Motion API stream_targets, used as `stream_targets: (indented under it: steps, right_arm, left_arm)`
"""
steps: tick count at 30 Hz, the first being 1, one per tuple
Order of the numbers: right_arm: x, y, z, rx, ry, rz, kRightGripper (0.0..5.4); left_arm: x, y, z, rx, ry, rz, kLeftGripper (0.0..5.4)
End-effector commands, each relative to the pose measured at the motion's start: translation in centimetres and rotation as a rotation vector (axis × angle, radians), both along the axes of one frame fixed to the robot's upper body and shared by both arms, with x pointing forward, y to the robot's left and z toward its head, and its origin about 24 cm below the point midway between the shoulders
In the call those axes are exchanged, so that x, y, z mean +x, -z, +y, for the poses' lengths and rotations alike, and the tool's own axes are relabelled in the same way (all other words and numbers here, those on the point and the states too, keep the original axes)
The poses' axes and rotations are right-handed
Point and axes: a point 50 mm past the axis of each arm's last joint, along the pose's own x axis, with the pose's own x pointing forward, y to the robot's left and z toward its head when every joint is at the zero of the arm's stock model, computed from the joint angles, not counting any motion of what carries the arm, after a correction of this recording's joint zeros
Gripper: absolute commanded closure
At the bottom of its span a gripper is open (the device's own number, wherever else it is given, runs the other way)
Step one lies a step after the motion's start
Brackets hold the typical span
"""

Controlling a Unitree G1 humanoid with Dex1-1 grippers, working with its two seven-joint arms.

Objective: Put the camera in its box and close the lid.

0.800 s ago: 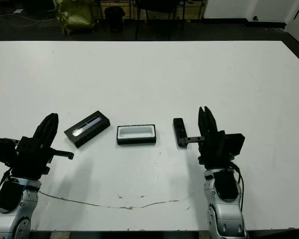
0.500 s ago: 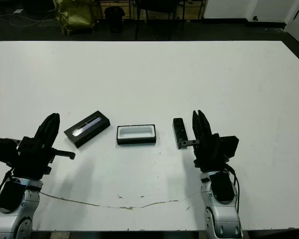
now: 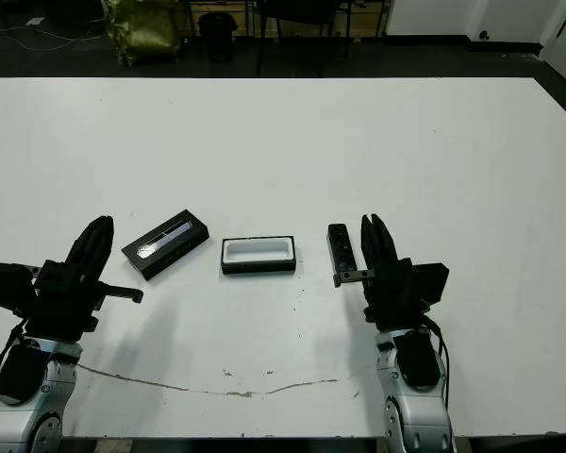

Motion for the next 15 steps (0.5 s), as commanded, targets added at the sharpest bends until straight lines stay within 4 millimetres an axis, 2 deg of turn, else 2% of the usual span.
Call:
stream_targets:
  steps: [1, 4, 7, 15]
  right_arm:
    - [-0.1, 0.7, -0.1, -0.008, 0.005, 0.049, 5.4]
    - [-0.3, 0.9, 0.4, 0.0, 0.01, 0.112, 5.4]
    - [-0.5, 0.8, 1.0, 0.01, 0.006, 0.164, 5.04]
    - [-0.7, 0.4, 1.9, 0.015, -0.002, 0.228, 3.3]
  left_arm:
    - [-0.1, 0.5, 0.1, -0.004, -0.005, 0.029, 5.37]
    - [-0.1, 0.5, 0.2, 0.006, -0.007, 0.028, 5.37]
    - [-0.1, 0.6, 0.2, 0.009, -0.002, 0.026, 5.4]
    - [-0.2, 0.7, 0.1, 0.002, -0.004, 0.033, 5.4]
